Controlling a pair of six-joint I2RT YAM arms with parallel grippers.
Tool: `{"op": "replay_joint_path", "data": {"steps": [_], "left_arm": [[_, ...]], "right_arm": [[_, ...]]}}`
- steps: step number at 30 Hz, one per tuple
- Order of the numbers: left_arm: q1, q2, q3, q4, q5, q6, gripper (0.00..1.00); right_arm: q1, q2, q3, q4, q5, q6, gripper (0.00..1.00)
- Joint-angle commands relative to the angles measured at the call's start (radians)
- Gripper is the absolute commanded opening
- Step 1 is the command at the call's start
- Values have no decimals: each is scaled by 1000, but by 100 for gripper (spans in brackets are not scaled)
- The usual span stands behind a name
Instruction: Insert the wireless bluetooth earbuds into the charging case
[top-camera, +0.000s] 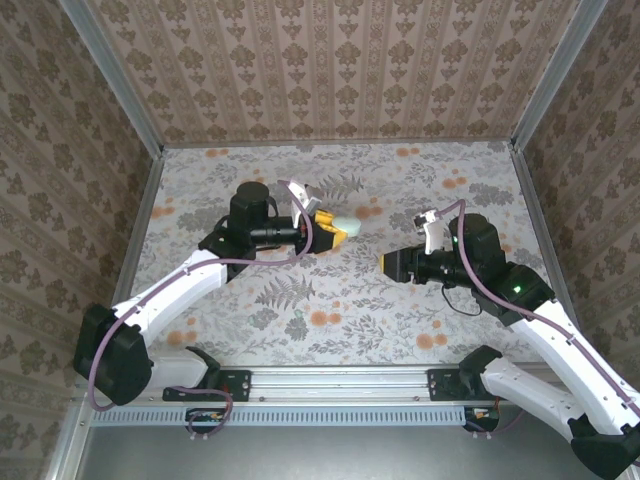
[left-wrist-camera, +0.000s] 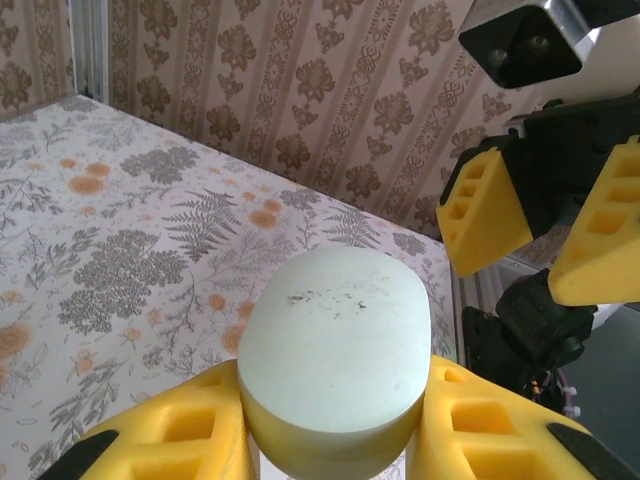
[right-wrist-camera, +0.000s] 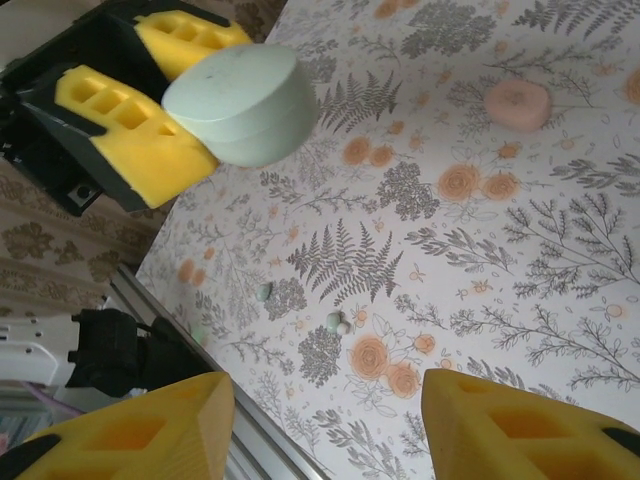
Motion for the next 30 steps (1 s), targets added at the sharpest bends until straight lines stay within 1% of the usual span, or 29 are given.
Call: {"op": "replay_joint_path", "data": {"steps": [1, 6, 11, 17, 20, 23, 30], "left_arm": [[3, -31, -5, -18, 57, -16, 17], [5, -22, 20, -32, 102, -19, 17], [10, 3, 69, -69, 149, -10, 16], [9, 18, 74, -68, 187, -22, 15], [8, 20, 61, -59, 184, -31, 15], [8, 28, 42, -29, 183, -37, 15], [7, 32, 39, -38, 189, -28, 14]], "right_arm": [[6, 5, 20, 16, -71, -97, 54], [6, 63, 38, 54, -117, -144, 56], [7, 171, 81, 119, -118, -178, 56], [6, 262, 103, 221, -139, -166, 56], [6, 297, 135, 217, -153, -161, 56], [6, 309, 144, 231, -179, -161, 56], [6, 312, 149, 252, -256, -173, 57]]}}
